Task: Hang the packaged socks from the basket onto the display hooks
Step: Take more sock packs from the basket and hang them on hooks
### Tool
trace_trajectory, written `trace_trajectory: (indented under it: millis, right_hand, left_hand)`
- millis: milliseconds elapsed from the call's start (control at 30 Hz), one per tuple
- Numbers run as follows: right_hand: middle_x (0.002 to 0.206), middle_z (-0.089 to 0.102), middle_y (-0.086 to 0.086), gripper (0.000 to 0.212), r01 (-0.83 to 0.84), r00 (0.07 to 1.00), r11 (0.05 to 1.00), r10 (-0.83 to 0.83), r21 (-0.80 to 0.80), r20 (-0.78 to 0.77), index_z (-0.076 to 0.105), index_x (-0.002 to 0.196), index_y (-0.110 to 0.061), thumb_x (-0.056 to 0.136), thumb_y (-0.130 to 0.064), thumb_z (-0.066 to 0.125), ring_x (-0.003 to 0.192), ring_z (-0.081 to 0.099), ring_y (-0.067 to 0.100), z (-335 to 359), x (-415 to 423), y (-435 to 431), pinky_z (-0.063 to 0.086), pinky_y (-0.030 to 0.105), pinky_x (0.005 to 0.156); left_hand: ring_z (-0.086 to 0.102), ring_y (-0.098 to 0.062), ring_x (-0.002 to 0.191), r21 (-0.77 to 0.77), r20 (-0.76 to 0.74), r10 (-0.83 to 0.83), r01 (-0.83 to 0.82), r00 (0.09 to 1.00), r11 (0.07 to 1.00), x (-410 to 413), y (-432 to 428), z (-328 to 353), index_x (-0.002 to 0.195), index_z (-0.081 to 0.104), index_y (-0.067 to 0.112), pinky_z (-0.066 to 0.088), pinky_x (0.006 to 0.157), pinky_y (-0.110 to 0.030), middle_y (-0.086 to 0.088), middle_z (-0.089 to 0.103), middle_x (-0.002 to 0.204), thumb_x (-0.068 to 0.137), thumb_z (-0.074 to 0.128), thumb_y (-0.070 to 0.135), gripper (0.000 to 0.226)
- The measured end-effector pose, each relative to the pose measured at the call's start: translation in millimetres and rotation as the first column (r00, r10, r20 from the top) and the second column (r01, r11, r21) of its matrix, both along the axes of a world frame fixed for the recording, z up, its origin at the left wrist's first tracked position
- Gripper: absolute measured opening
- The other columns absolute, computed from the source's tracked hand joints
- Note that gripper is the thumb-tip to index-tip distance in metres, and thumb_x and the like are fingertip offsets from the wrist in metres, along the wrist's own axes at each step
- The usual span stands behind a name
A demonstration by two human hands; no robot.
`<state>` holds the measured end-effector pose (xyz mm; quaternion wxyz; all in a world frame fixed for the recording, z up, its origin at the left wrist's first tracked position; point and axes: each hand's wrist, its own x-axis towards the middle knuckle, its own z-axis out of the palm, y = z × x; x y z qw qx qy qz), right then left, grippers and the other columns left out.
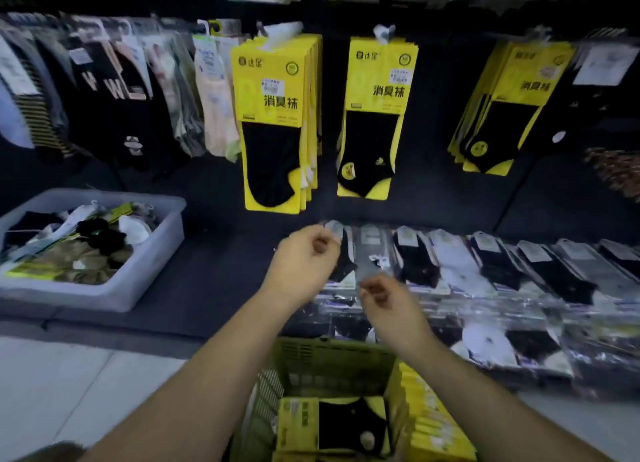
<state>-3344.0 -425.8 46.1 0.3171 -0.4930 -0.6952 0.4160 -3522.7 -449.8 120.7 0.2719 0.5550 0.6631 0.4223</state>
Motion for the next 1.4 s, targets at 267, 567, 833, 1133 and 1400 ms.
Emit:
trace_trajectory:
  millis: [267, 567, 833, 1133, 1400]
  right_hand:
    - [0.102, 0.072, 0.001, 0.021, -0.177, 0.842, 0.933, 0.309, -0.315, 0.442, 0.067, 0.111, -0.018, 0.096, -0.03, 0.062, 0.094, 0.068, 0.02, -147.5, -1.0, -94.6, 0.055, 0.035, 0.084]
    - [0.126, 0.061, 0.003, 0.038, -0.266, 0.619, 0.88, 0.469, -0.394, 0.63, 0.06, 0.129, -0.021, 0.095, -0.038, 0.061, 0.119, 0.053, 0.026, -242.6, -12.9, -133.9, 0.049, 0.036, 0.092]
    - [0.122, 0.062, 0.0, 0.04, -0.291, 0.583, 0.92, 0.388, -0.263, 0.714, 0.064, 0.126, -0.024, 0.091, -0.043, 0.066, 0.117, 0.052, 0.025, -260.4, -17.6, -128.8, 0.041, 0.036, 0.094]
    - [0.093, 0.061, -0.005, 0.008, -0.171, 0.721, 0.88, 0.418, -0.443, 0.552, 0.053, 0.091, -0.03, 0.095, -0.031, 0.061, 0.095, 0.059, 0.025, -247.4, -20.7, -117.6, 0.042, 0.036, 0.083]
    - [0.075, 0.065, -0.003, 0.017, 0.107, 0.99, 0.871, -0.139, -0.479, -0.032, 0.06, 0.077, -0.022, 0.093, -0.019, 0.065, 0.071, 0.061, 0.016, -155.2, -47.2, -92.6, 0.043, 0.03, 0.062]
  left_hand:
    - [0.051, -0.042, 0.128, -0.403, -0.318, 0.215, -0.337, 0.923, 0.851, -52.1, -114.1, -162.2, 0.133, 0.059, 0.006, 0.046, 0.103, -0.049, -0.019, 0.056, 0.132, 0.1, 0.067, 0.031, 0.043]
    - [0.066, -0.03, 0.116, -0.582, -0.019, 0.24, -0.206, 0.97, 0.786, -66.9, -191.1, -242.8, 0.126, 0.054, 0.027, 0.047, 0.093, -0.034, 0.003, 0.071, 0.115, 0.103, 0.064, 0.043, 0.03]
    - [0.075, -0.022, 0.106, -0.57, 0.159, 0.299, -0.16, 0.941, 0.806, -67.3, -190.1, -243.3, 0.118, 0.055, 0.033, 0.059, 0.1, -0.054, 0.004, 0.076, 0.116, 0.105, 0.062, 0.044, 0.018]
    - [0.073, -0.022, 0.108, -0.571, 0.147, 0.288, -0.157, 0.946, 0.806, -67.5, -189.9, -244.0, 0.125, 0.053, 0.026, 0.059, 0.1, -0.054, 0.003, 0.075, 0.117, 0.104, 0.062, 0.044, 0.029]
    - [0.056, -0.009, 0.109, -0.237, -0.06, 0.338, -0.342, 0.939, 0.909, -59.4, -176.6, -219.8, 0.135, 0.052, 0.021, 0.048, 0.092, -0.025, 0.009, 0.05, 0.124, 0.098, 0.071, 0.046, 0.048]
